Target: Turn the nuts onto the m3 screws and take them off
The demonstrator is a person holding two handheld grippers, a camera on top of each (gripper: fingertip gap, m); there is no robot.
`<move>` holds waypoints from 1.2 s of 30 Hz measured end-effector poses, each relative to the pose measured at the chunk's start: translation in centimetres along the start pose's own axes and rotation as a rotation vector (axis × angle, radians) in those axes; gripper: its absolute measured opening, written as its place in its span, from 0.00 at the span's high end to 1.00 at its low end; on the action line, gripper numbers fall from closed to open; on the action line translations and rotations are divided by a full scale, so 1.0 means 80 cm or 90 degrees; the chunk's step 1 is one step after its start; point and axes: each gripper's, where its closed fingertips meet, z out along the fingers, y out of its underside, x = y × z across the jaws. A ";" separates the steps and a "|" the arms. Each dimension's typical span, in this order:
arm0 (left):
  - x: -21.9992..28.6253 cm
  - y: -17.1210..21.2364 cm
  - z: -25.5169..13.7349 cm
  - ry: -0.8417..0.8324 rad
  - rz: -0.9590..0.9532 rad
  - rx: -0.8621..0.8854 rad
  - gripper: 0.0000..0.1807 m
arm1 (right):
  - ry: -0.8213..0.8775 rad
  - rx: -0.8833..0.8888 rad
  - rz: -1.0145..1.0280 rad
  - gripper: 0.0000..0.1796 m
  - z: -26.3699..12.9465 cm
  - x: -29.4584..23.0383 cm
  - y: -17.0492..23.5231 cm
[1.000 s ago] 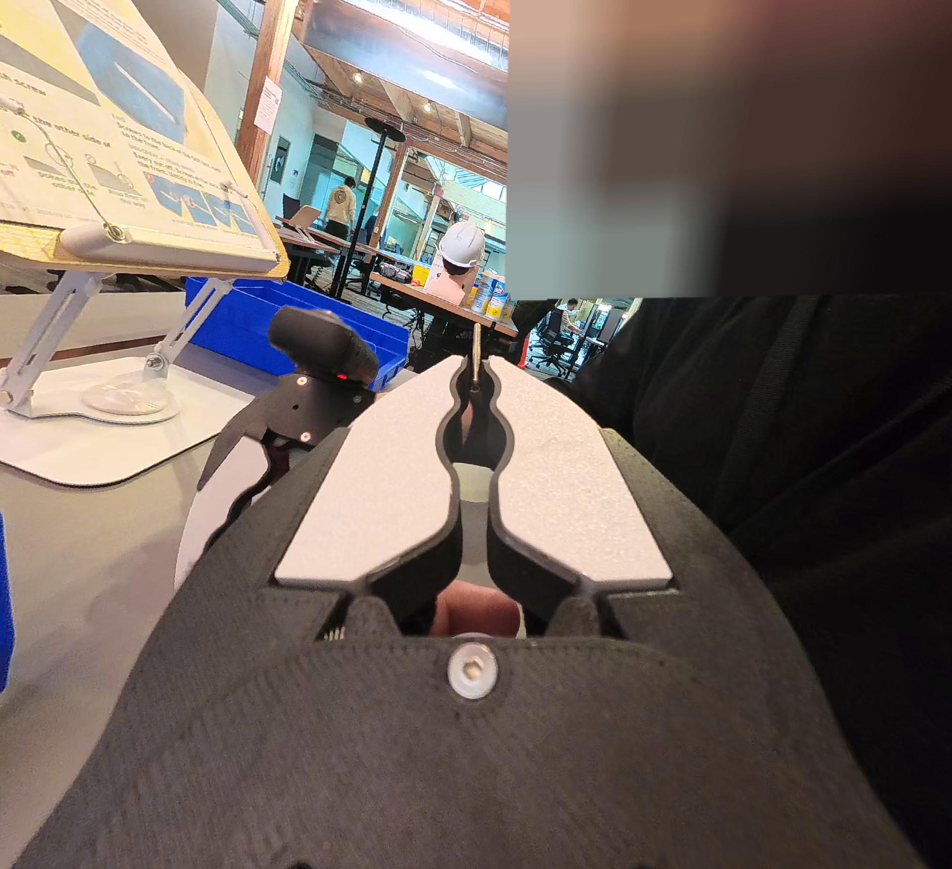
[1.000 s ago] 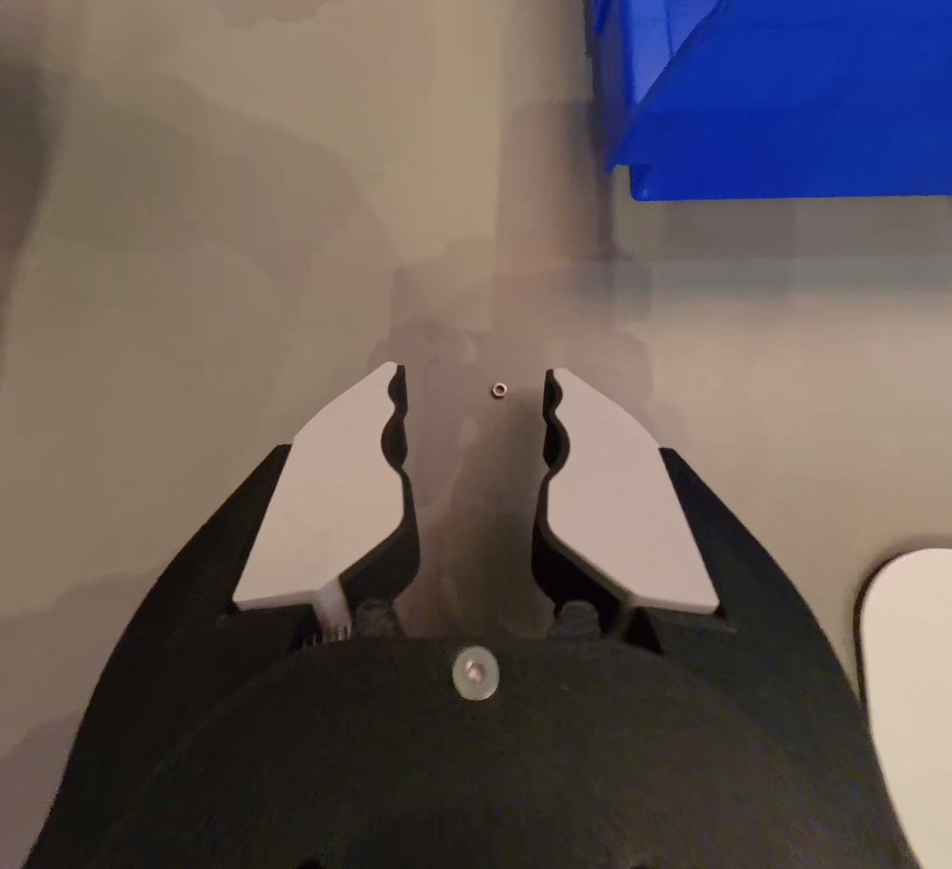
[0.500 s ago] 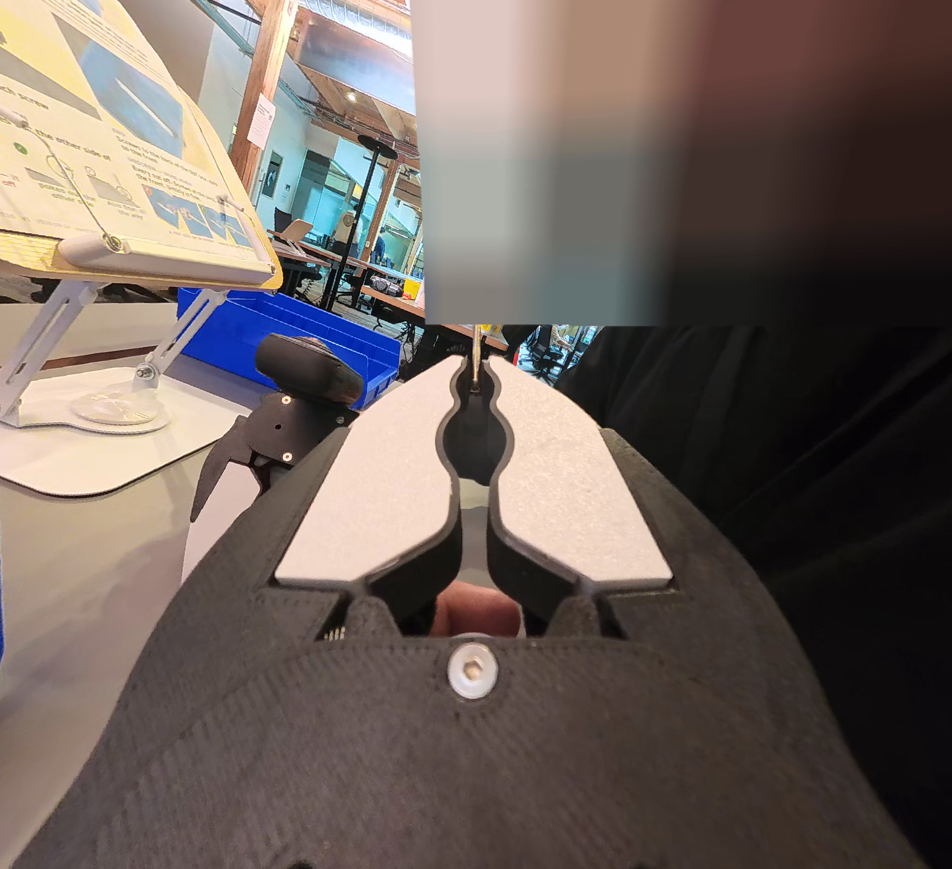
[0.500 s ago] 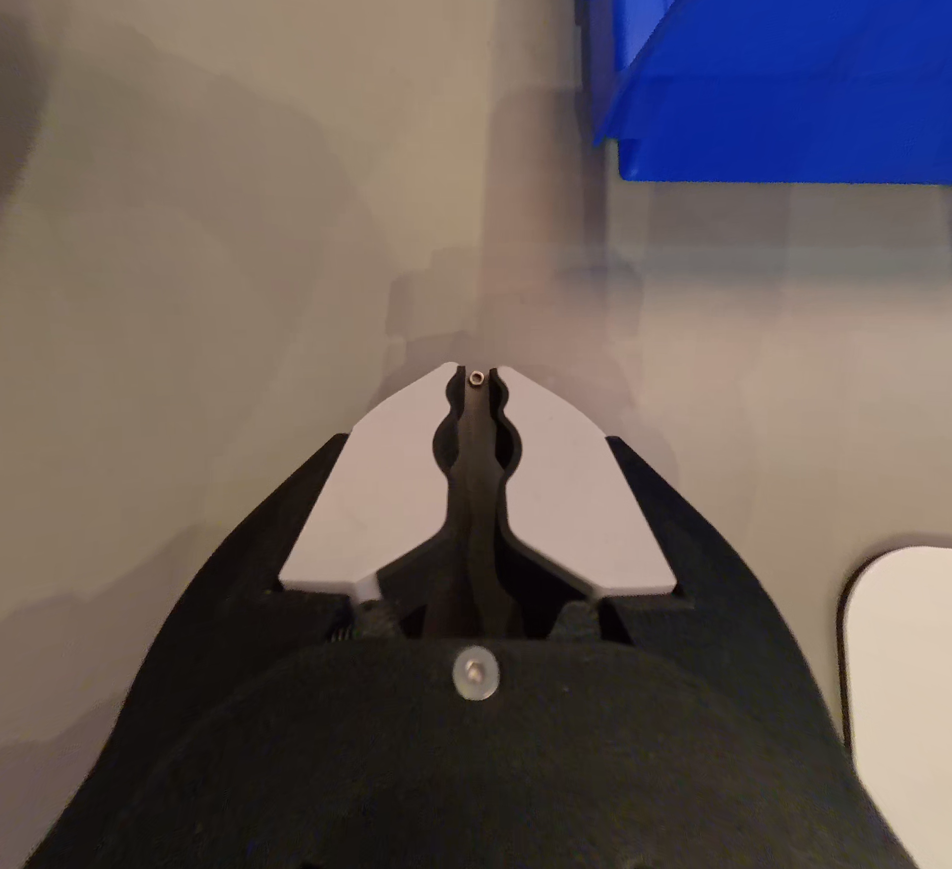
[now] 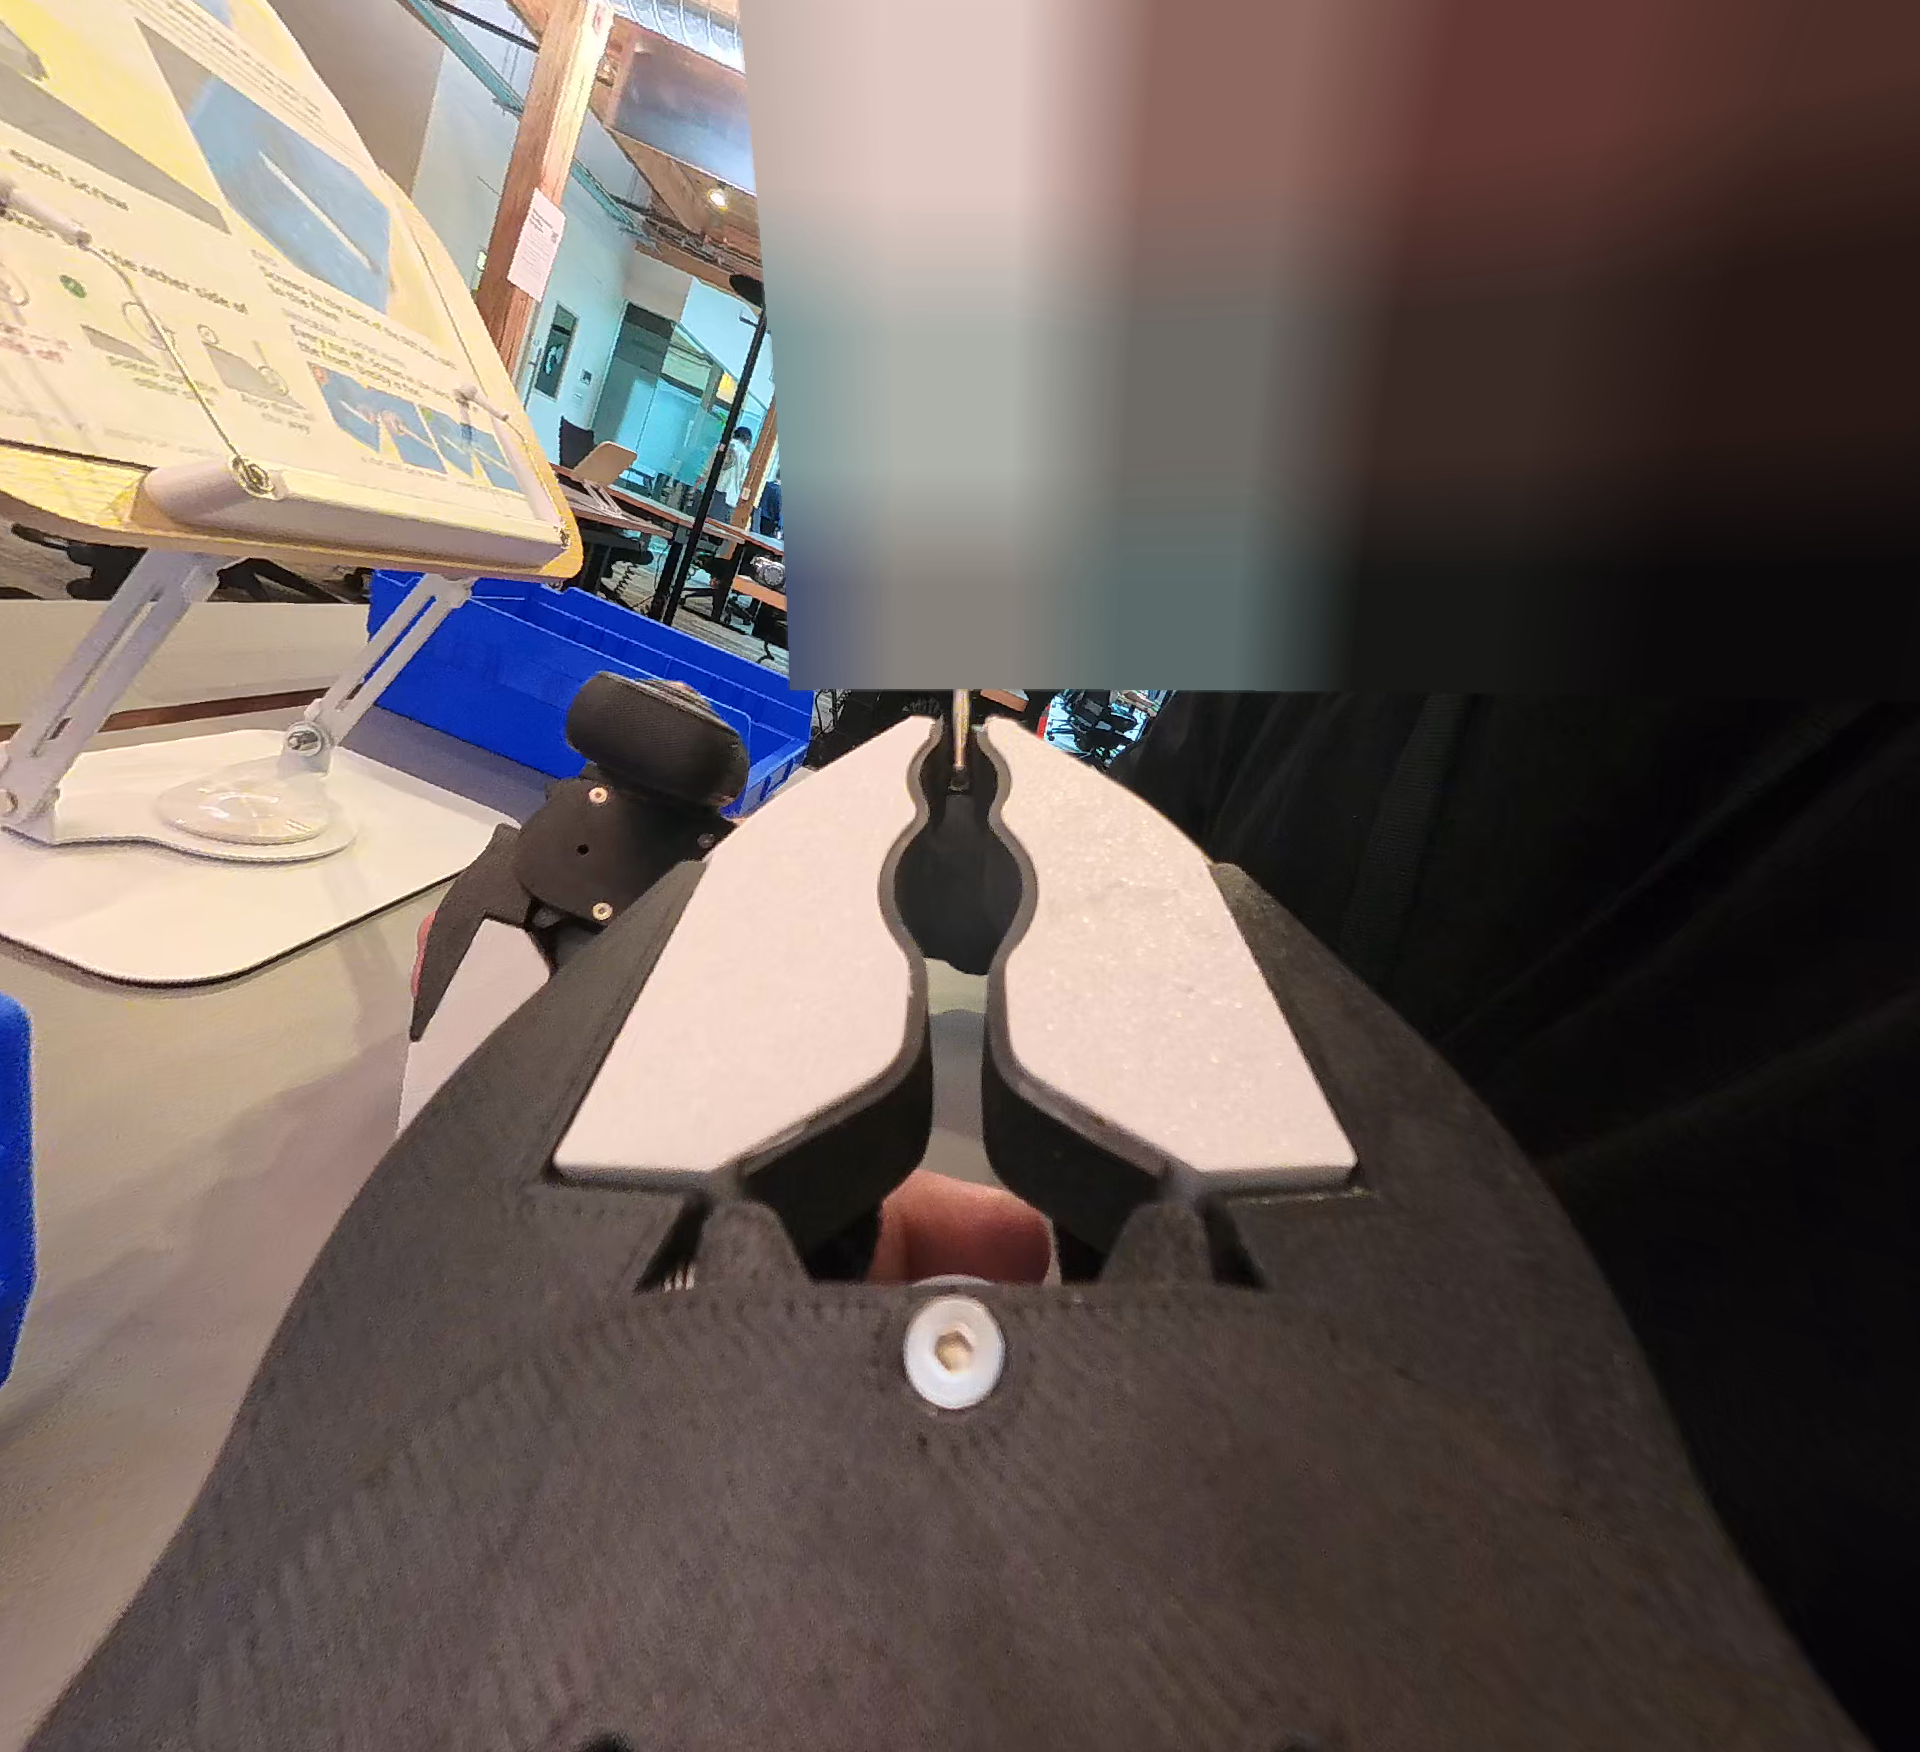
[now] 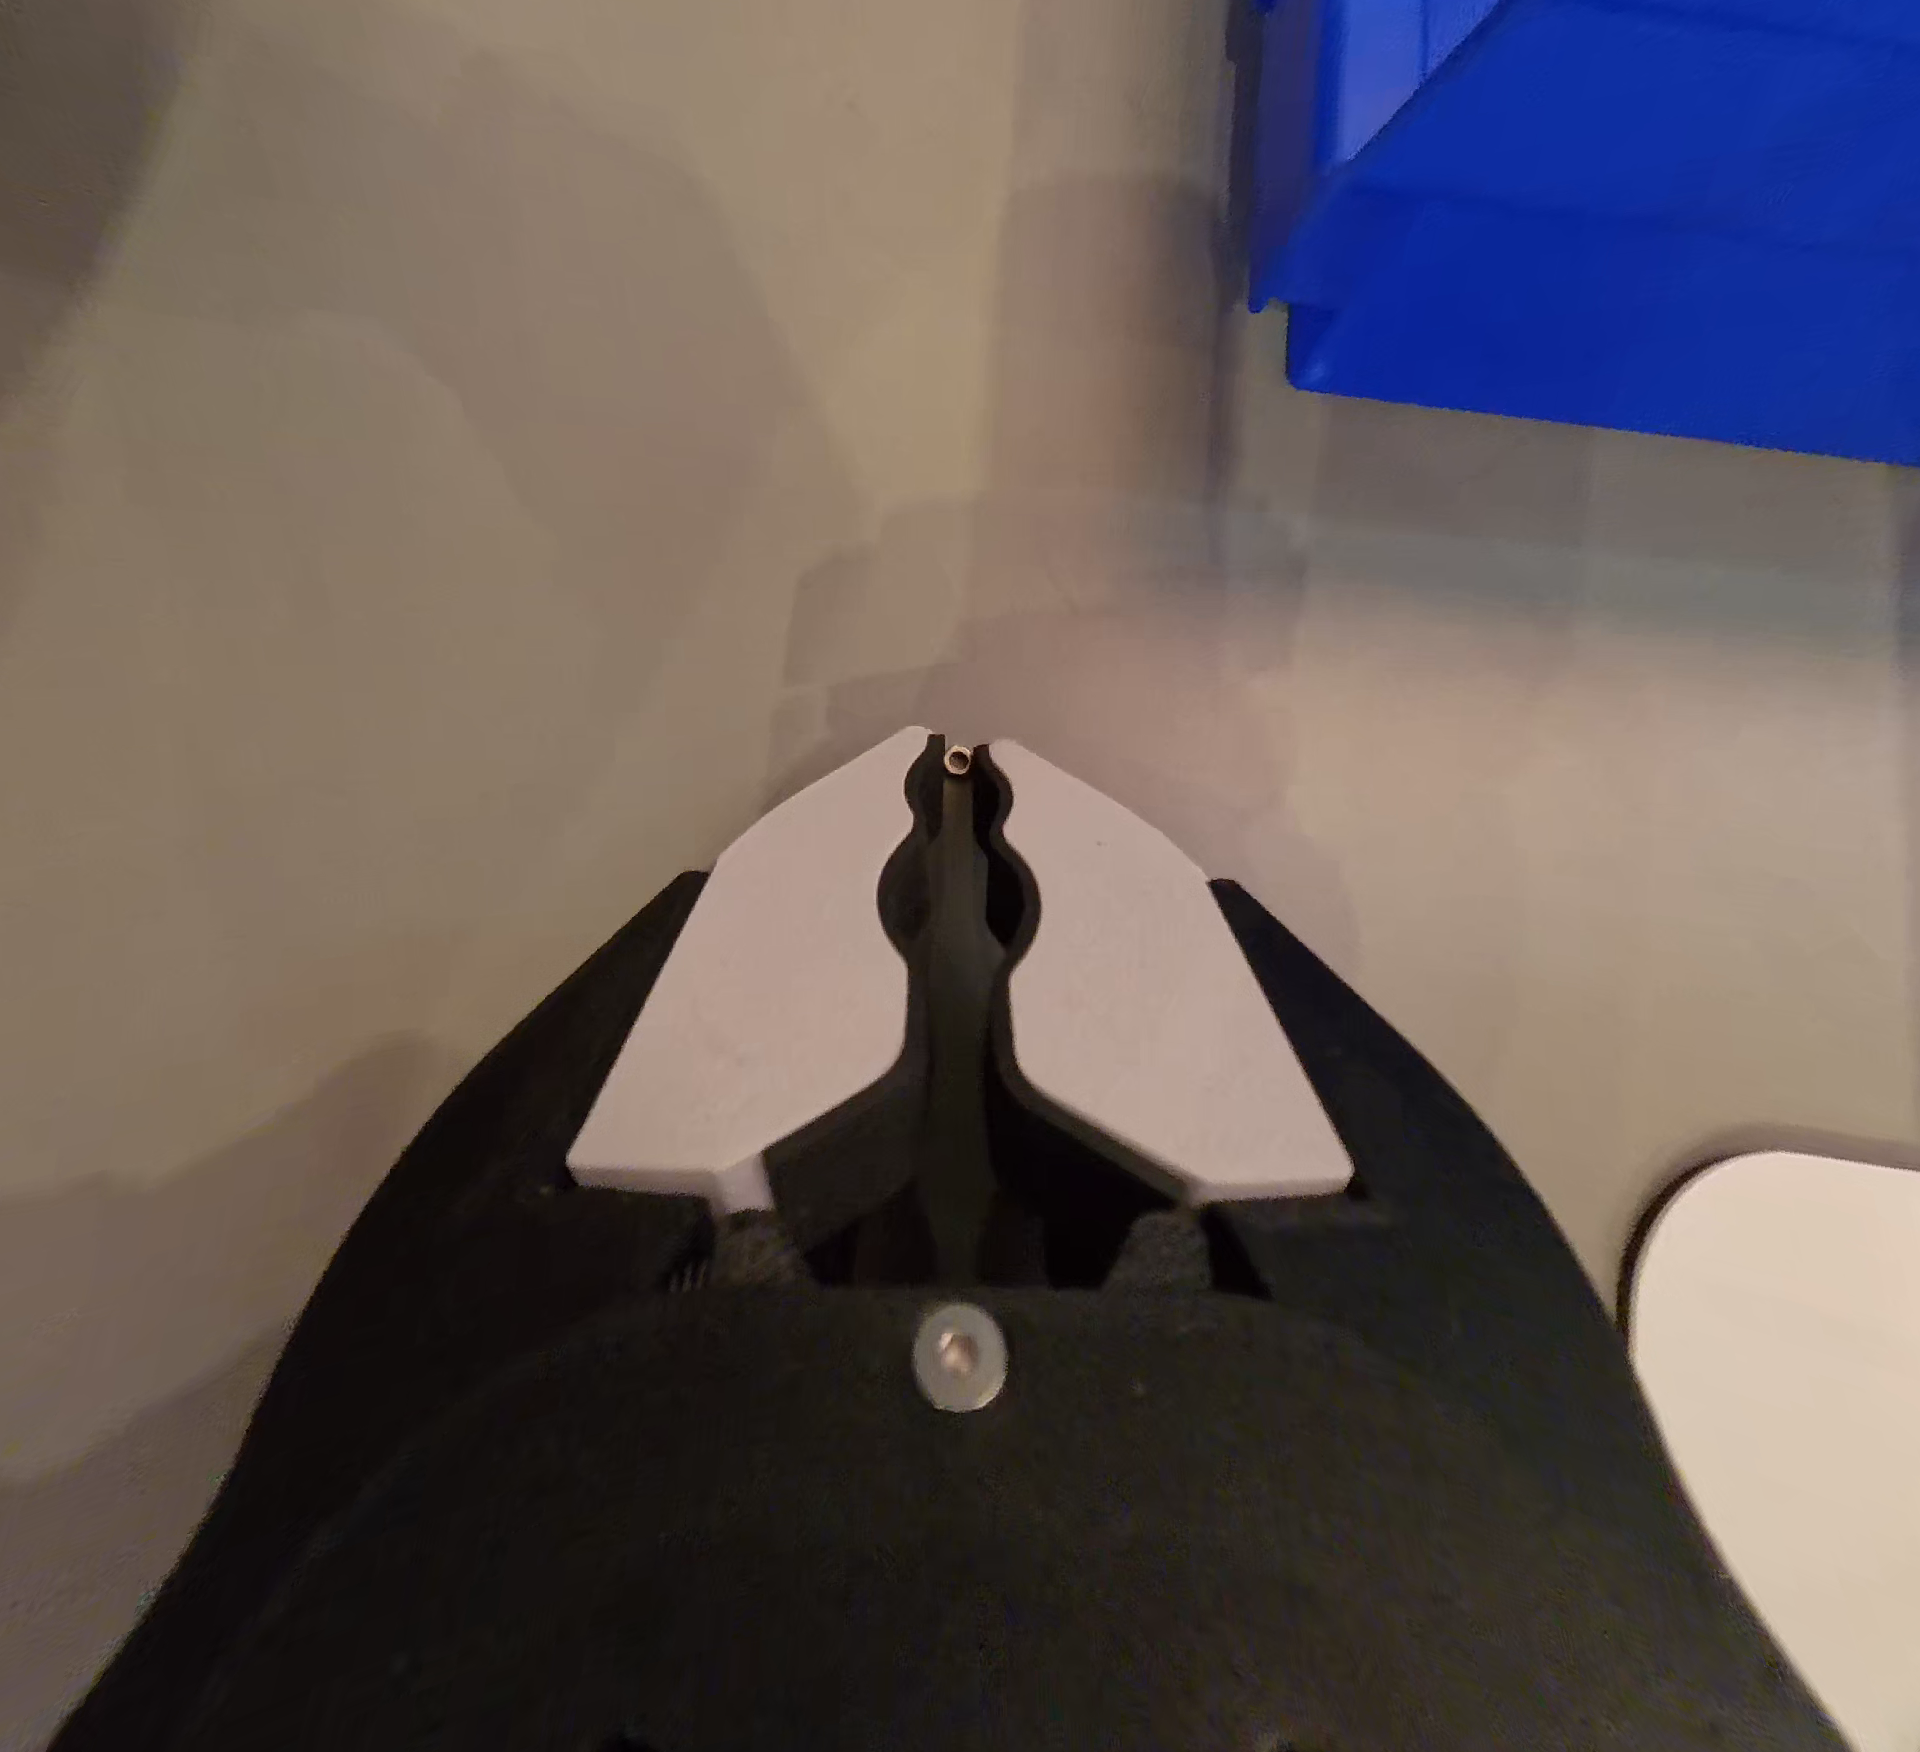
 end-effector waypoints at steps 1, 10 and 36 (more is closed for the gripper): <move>-0.001 0.000 0.000 -0.001 -0.001 0.000 0.98 | 0.000 -0.001 -0.004 0.97 0.000 0.000 0.000; -0.007 0.006 -0.001 -0.008 -0.008 -0.006 0.98 | 0.002 0.009 -0.012 0.97 -0.001 -0.001 0.001; -0.053 0.041 0.009 -0.046 -0.081 -0.011 0.98 | -0.046 0.035 0.006 0.97 -0.030 -0.038 0.007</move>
